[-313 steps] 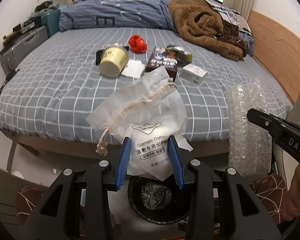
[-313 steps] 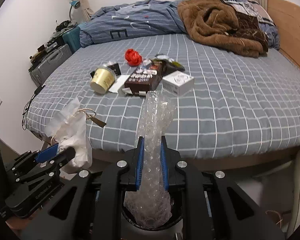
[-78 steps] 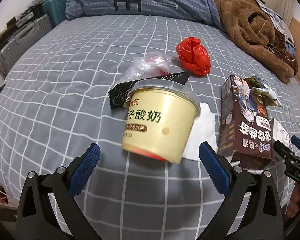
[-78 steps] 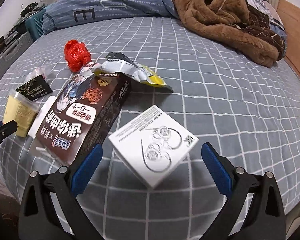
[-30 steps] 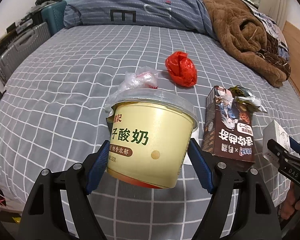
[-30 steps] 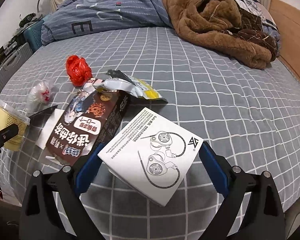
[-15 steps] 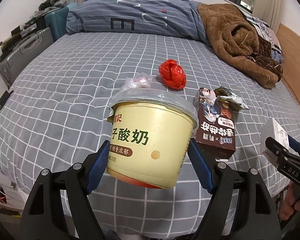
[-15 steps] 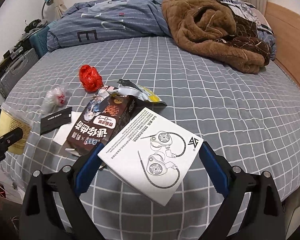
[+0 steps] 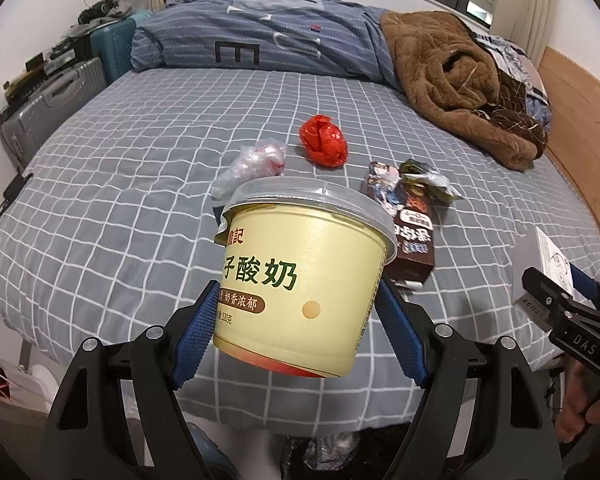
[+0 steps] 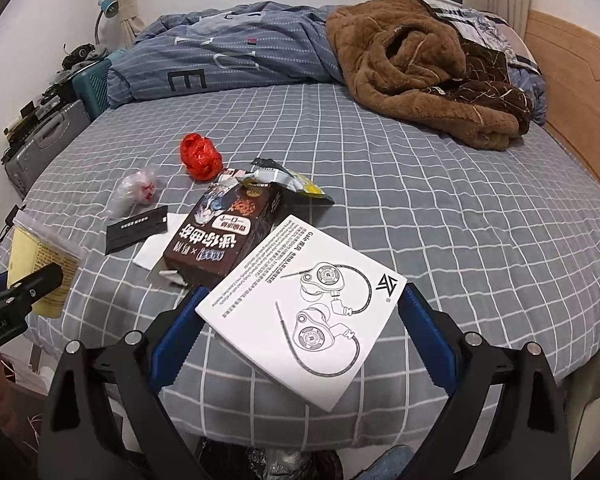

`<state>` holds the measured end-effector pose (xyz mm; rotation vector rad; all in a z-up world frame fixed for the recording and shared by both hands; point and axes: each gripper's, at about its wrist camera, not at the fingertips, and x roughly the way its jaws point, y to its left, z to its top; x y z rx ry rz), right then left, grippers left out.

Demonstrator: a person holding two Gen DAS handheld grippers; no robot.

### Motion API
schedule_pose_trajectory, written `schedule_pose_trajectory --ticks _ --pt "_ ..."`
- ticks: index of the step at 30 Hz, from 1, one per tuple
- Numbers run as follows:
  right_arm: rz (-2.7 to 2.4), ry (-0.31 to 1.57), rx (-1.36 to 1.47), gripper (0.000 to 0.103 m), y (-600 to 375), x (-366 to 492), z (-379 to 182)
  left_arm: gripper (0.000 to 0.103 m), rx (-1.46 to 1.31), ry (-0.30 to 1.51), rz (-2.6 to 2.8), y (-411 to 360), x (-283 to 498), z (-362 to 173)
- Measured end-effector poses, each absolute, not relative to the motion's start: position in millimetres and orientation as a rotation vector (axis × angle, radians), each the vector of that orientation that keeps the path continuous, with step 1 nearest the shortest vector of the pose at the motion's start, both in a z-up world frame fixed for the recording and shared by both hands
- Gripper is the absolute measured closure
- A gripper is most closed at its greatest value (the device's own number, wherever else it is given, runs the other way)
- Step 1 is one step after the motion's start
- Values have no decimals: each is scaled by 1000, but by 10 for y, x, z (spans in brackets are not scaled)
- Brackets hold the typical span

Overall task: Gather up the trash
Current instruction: 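Lift the yogurt cup and instruction sheet and carry them toward the bin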

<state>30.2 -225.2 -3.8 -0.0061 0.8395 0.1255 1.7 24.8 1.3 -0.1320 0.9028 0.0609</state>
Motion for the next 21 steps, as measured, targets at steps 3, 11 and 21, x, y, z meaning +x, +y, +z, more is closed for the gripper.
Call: schedule_pose_trajectory --ticks 3,11,21 --pt "129 837 -3 12 -2265 174 -17 27 -131 902 52 196 -85 20" --pt "132 832 0 12 -2322 -160 30 27 -123 907 39 56 -347 22" --pt "131 842 4 12 -2385 -552 -42 27 -107 909 17 -112 -675 10"
